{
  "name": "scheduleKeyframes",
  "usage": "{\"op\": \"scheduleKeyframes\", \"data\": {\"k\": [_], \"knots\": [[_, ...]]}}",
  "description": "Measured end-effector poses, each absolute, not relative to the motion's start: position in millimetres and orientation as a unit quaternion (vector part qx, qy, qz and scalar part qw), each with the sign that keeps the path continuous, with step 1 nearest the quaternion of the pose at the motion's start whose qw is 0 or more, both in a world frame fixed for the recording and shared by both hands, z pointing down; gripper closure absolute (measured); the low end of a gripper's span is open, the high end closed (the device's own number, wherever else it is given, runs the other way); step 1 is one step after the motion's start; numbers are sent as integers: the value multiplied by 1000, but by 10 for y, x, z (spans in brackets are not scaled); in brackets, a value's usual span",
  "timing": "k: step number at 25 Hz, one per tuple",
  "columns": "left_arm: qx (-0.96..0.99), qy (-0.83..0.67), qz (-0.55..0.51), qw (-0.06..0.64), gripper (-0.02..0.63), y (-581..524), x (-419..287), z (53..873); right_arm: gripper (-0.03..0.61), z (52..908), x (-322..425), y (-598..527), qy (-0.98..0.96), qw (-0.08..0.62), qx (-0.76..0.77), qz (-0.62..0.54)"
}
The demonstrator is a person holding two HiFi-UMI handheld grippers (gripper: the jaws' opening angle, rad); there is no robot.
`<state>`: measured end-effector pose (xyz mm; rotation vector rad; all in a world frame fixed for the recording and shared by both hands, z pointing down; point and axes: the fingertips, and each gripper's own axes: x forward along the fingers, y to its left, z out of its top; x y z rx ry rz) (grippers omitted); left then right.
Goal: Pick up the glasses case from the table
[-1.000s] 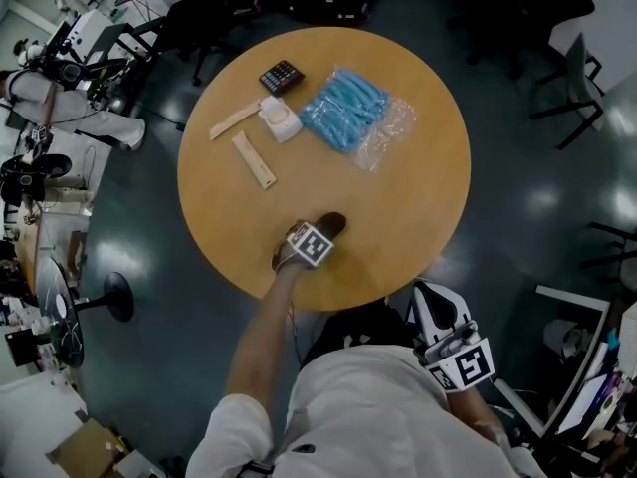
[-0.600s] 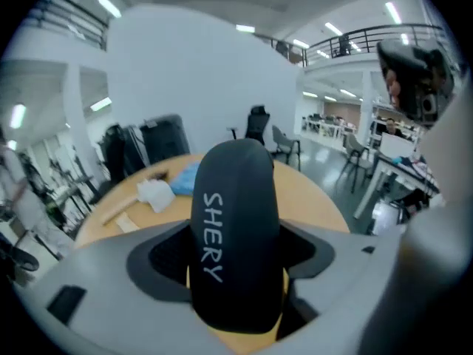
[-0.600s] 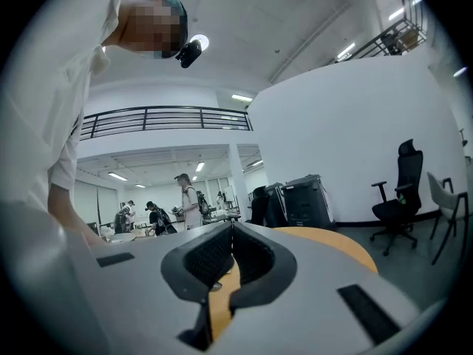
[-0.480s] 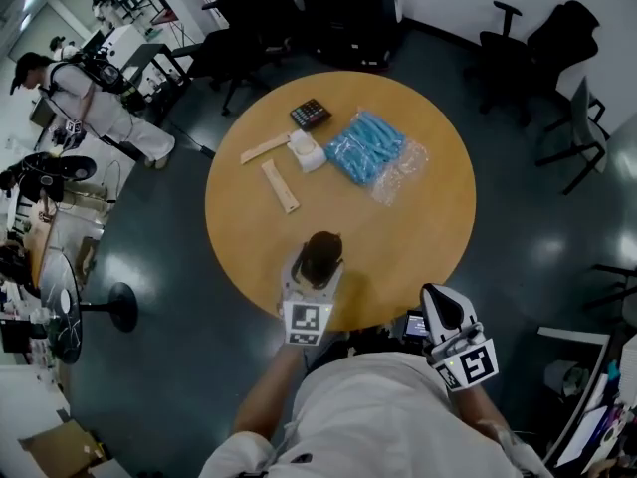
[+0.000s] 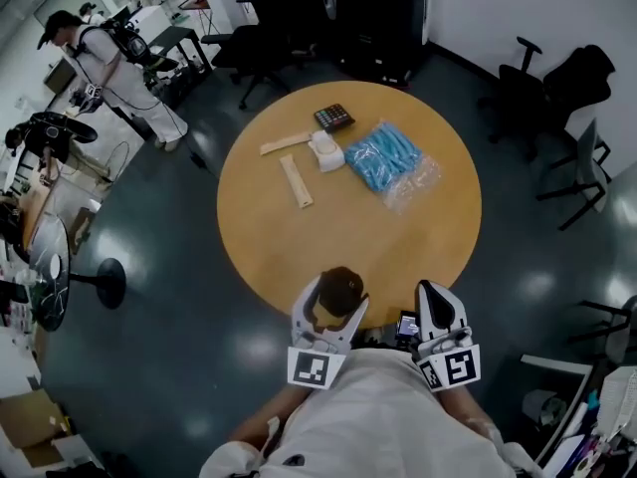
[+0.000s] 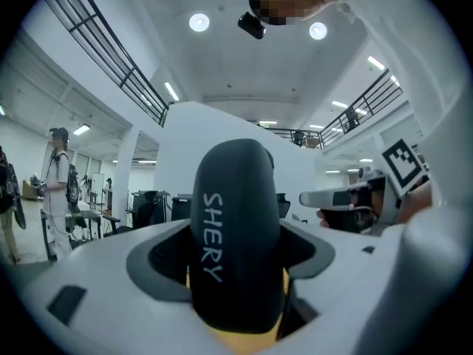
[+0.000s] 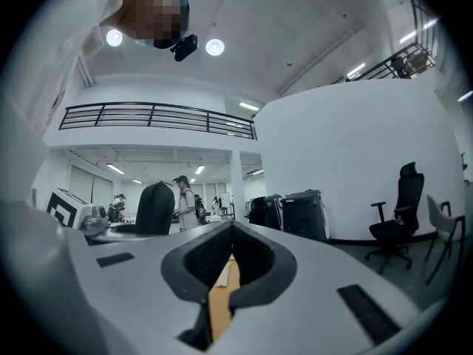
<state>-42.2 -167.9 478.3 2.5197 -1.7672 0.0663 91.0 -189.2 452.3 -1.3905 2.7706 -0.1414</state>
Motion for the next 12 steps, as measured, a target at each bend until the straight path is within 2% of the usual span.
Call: {"op": "scheduleKeyframes", "data": {"k": [12], "knots": [[827, -560, 19, 34, 268, -1770, -394, 4787, 563, 4566, 810, -1978, 893, 15, -447, -49]]}}
